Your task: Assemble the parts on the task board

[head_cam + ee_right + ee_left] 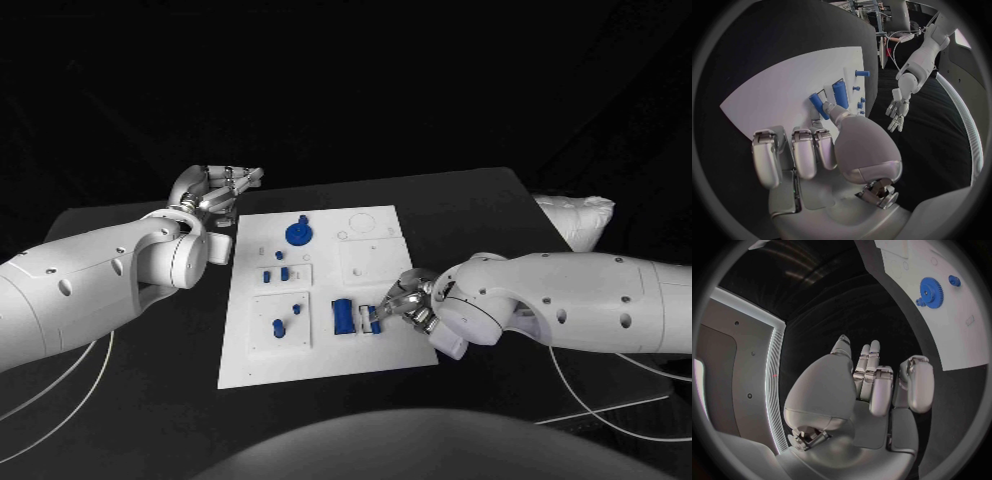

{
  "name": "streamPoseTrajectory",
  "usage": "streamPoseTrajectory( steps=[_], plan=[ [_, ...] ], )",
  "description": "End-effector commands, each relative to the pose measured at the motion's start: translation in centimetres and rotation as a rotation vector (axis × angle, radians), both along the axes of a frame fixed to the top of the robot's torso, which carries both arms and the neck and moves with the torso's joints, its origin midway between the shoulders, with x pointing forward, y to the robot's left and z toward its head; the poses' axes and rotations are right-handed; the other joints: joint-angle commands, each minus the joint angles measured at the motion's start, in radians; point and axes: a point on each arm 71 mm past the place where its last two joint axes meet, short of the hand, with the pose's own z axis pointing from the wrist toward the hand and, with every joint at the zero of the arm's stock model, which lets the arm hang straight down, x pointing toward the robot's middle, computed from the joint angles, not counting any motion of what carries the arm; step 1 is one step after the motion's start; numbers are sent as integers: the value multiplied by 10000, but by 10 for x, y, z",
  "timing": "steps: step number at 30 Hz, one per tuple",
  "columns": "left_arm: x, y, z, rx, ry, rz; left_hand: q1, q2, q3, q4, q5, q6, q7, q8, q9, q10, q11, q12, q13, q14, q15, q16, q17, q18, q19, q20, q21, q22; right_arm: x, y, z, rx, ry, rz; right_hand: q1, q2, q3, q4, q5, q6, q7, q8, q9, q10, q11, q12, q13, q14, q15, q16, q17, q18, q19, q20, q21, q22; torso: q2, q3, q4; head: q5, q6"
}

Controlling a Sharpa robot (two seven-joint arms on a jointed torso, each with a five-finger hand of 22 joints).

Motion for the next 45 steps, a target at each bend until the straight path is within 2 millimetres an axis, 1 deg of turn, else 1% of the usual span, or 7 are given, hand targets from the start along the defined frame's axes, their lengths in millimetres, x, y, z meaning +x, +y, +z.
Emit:
streamPoseTrajectory(
  steps=[1, 4, 9, 16, 30, 40, 45],
  plan=[
    [0, -2, 1, -33, -36, -188, -33, 93, -51, -10, 34, -59, -42, 33, 17, -50, 16, 31, 17, 975, 35, -1, 2502, -30, 10, 34, -47, 2161, -4, 2, -4, 36, 342, 219, -3, -88, -15, 64, -63, 93, 14, -80, -26, 1047, 20, 28, 2633, 1042, 29, 63, 2630, -142, 1046, 6, 46, 2634, 1, 0, -7, 2, 0],
    [0, -2, 1, -33, -33, -190, 0, 128, -73, -8, 38, -64, -42, 36, 17, -51, 15, 29, 18, 973, 34, -2, 2499, -28, 4, 33, -54, 2159, -4, 2, -4, 71, 351, 217, -3, -88, -15, 64, -63, 93, 14, -80, -26, 1047, 20, 28, 2633, 1042, 29, 63, 2630, -142, 1046, 6, 46, 2634, -1, 11, -7, -3, 0],
    [0, -3, 1, -33, -26, -195, 0, 128, -73, -8, 38, -64, -42, 36, 17, -51, 15, 29, 18, 973, 34, -2, 2499, -28, 4, 33, -54, 2159, -4, 3, -4, 108, 378, 190, -55, -96, -43, 127, -142, 147, 10, -143, -74, 1047, 14, 28, 2633, 1042, 24, 63, 2630, -142, 1046, 3, 46, 2634, 1, 2, 2, -11, 0],
    [0, -3, 1, -32, -13, -199, 0, 128, -73, -8, 38, -64, -42, 36, 17, -51, 15, 29, 18, 973, 34, -2, 2499, -28, 4, 33, -54, 2159, -5, 0, -1, 145, 334, 70, -39, -80, -36, 157, -171, 347, -52, -171, -116, 1047, -29, 28, 2633, 1042, -5, 63, 2630, -142, 1046, -14, 46, 2634, 8, 7, 0, 16, 0],
    [0, -4, 0, -35, -3, -224, 0, 128, -73, -8, 38, -64, -42, 36, 17, -51, 15, 29, 18, 973, 34, -2, 2499, -28, 4, 33, -54, 2159, 1, -7, 25, 263, -118, 91, -3, -132, -42, 130, -191, 453, -80, -213, -150, 1047, -57, 28, 2633, 1042, -33, 63, 2630, -142, 1046, -36, 46, 2634, 0, 6, 0, 0, 0],
    [0, -5, 0, -35, 4, -231, 0, 128, -73, -8, 38, -64, -42, 36, 17, -51, 15, 29, 18, 973, 34, -2, 2499, -28, 4, 33, -54, 2159, 5, -7, 23, 162, 262, 265, -31, -165, -74, 159, -245, 501, -84, -263, -183, 1047, -67, 28, 2633, 1042, -46, 63, 2630, -142, 1046, -51, 46, 2634, -2, -2, -7, 20, 0],
    [0, -5, 0, -37, 11, -241, 9, 133, -79, -9, 40, -66, -42, 37, 18, -52, 15, 29, 18, 972, 34, -3, 2498, -27, 0, 33, -59, 2157, 5, -6, 19, 86, 689, 391, -43, -176, -85, 171, -266, 512, -86, -286, -198, 1047, -69, 28, 2633, 1042, -49, 63, 2630, -142, 1046, -56, 46, 2634, 1, 7, -3, 30, 0]
  ],
)
